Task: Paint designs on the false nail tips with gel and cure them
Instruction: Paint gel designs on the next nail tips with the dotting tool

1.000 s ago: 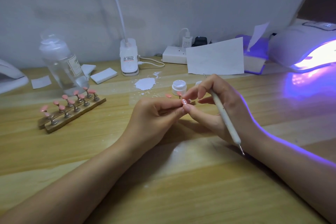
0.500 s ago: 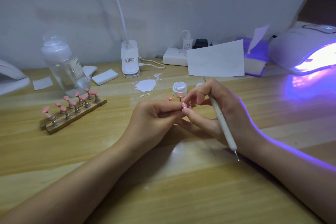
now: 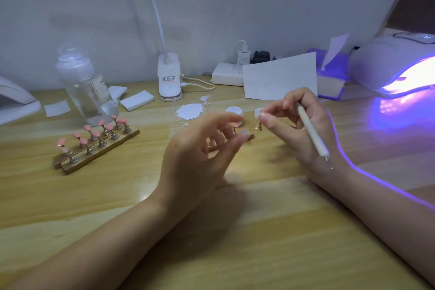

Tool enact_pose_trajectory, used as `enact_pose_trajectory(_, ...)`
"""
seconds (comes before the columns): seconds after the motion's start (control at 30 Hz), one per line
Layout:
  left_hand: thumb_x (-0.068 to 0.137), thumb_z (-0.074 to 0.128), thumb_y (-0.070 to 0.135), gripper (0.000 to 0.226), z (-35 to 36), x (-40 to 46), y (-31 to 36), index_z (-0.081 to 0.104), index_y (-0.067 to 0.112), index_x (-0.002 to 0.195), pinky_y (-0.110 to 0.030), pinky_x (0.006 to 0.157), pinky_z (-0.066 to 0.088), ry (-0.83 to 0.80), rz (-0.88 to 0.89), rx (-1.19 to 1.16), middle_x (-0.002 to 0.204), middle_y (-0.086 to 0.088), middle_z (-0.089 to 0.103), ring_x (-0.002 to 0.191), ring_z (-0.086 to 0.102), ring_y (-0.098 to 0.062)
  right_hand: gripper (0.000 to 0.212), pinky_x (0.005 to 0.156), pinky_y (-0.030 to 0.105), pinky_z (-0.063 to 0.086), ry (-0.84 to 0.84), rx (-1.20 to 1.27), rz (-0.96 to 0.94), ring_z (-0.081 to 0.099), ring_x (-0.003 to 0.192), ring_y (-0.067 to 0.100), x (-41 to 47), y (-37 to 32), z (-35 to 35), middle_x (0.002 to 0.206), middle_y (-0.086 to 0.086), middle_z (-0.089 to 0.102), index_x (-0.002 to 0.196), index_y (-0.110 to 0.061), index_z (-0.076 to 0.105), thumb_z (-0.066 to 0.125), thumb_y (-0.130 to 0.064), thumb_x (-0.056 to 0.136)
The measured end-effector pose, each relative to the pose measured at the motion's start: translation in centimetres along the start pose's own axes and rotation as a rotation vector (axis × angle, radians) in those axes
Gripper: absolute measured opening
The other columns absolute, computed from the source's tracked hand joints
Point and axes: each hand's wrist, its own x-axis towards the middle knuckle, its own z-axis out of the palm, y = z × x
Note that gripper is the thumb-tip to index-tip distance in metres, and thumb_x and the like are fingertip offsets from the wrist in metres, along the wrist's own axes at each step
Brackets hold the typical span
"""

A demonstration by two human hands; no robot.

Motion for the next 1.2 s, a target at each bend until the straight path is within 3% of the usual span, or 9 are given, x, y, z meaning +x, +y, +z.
enact_pose_trajectory(0.07, 0.075, 0.071, 0.023, 0.033, -0.3, 0.2, -0.6, 0.055, 0.019, 0.104, -0.006, 0.066, 0.038, 0.07, 0.042, 0.125, 0.081, 0.003, 0.058, 0.069, 0.051, -0.006, 0.037, 0.066, 0.02, 0.049, 0.008, -0.038, 0.002, 0.06, 0.069, 0.014, 0.1, 0.1, 0.0, 0.073, -0.005, 0.066, 0.076, -0.02, 0.039, 0.068, 0.002, 0.077)
enact_pose_trajectory(0.17, 0.069, 0.078, 0.021, 0.052, -0.6, 0.5, -1.5, 0.052, 0.02, 0.114, -0.003, 0.068, 0.036, -0.004, -0.162, 0.115, 0.093, 0.007, 0.056, 0.077, 0.052, -0.006, 0.035, 0.063, 0.018, 0.05, -0.004, -0.107, 0.001, 0.06, 0.068, 0.016, 0.1, 0.1, 0.3, 0.08, 0.002, 0.065, 0.076, -0.02, 0.039, 0.067, 0.002, 0.078)
enact_pose_trajectory(0.27, 0.064, 0.079, 0.028, 0.062, -0.6, 0.3, -2.4, 0.05, 0.023, 0.119, -0.009, 0.069, 0.038, -0.073, -0.27, 0.133, 0.095, 0.013, 0.055, 0.086, 0.053, -0.005, 0.034, 0.069, 0.029, 0.052, -0.006, -0.146, 0.021, 0.059, 0.07, 0.016, 0.1, 0.1, 0.3, 0.082, 0.002, 0.065, 0.075, -0.02, 0.041, 0.067, 0.001, 0.078)
enact_pose_trajectory(0.37, 0.061, 0.079, 0.032, 0.069, -0.5, 0.3, -2.9, 0.047, 0.028, 0.122, -0.016, 0.072, 0.041, -0.127, -0.354, 0.127, 0.091, 0.019, 0.057, 0.082, 0.053, -0.002, 0.034, 0.073, 0.031, 0.053, -0.015, -0.156, 0.037, 0.059, 0.068, 0.01, 0.1, 0.2, 0.3, 0.081, -0.002, 0.065, 0.075, -0.021, 0.042, 0.067, 0.002, 0.077)
enact_pose_trajectory(0.5, 0.064, 0.08, 0.021, 0.062, -0.5, 0.3, -3.5, 0.048, 0.033, 0.116, -0.01, 0.069, 0.038, -0.15, -0.399, 0.11, 0.082, 0.016, 0.061, 0.072, 0.049, 0.003, 0.034, 0.074, 0.022, 0.053, -0.047, -0.14, 0.045, 0.063, 0.071, 0.003, 0.1, 0.5, 0.1, 0.079, -0.005, 0.064, 0.075, -0.022, 0.044, 0.067, 0.003, 0.077)
enact_pose_trajectory(0.67, 0.068, 0.077, 0.009, 0.052, -0.6, 0.4, -3.7, 0.05, 0.038, 0.103, -0.002, 0.061, 0.035, -0.162, -0.438, 0.038, 0.074, 0.014, 0.062, 0.064, 0.046, 0.009, 0.036, 0.073, 0.022, 0.053, -0.075, -0.141, 0.051, 0.064, 0.072, 0.004, 0.1, 0.9, 0.1, 0.077, -0.005, 0.065, 0.075, -0.022, 0.045, 0.068, 0.005, 0.076)
enact_pose_trajectory(0.83, 0.07, 0.075, 0.008, 0.049, -0.7, 0.5, -3.6, 0.048, 0.043, 0.091, -0.003, 0.063, 0.035, -0.223, -0.41, 0.034, 0.076, 0.012, 0.063, 0.066, 0.046, 0.006, 0.035, 0.069, 0.021, 0.054, -0.082, -0.146, 0.059, 0.064, 0.07, 0.004, 0.2, 1.0, 0.0, 0.077, -0.004, 0.065, 0.076, -0.021, 0.045, 0.067, 0.005, 0.077)
enact_pose_trajectory(1.07, 0.071, 0.074, 0.007, 0.047, -1.1, 0.7, -3.4, 0.049, 0.042, 0.089, -0.004, 0.063, 0.033, -0.28, -0.395, 0.025, 0.078, 0.008, 0.064, 0.066, 0.046, 0.007, 0.033, 0.065, 0.018, 0.053, -0.106, -0.153, 0.086, 0.065, 0.064, 0.007, 0.1, 0.8, 0.0, 0.076, -0.002, 0.065, 0.075, -0.018, 0.045, 0.067, 0.006, 0.077)
enact_pose_trajectory(1.2, 0.071, 0.074, 0.007, 0.047, -1.0, 0.7, -3.5, 0.049, 0.042, 0.089, -0.004, 0.062, 0.034, -0.283, -0.4, 0.037, 0.077, 0.01, 0.064, 0.065, 0.046, 0.007, 0.033, 0.07, 0.023, 0.055, -0.121, -0.185, 0.087, 0.066, 0.067, 0.009, 0.1, 0.8, 0.1, 0.078, 0.0, 0.066, 0.075, -0.019, 0.045, 0.069, 0.004, 0.077)
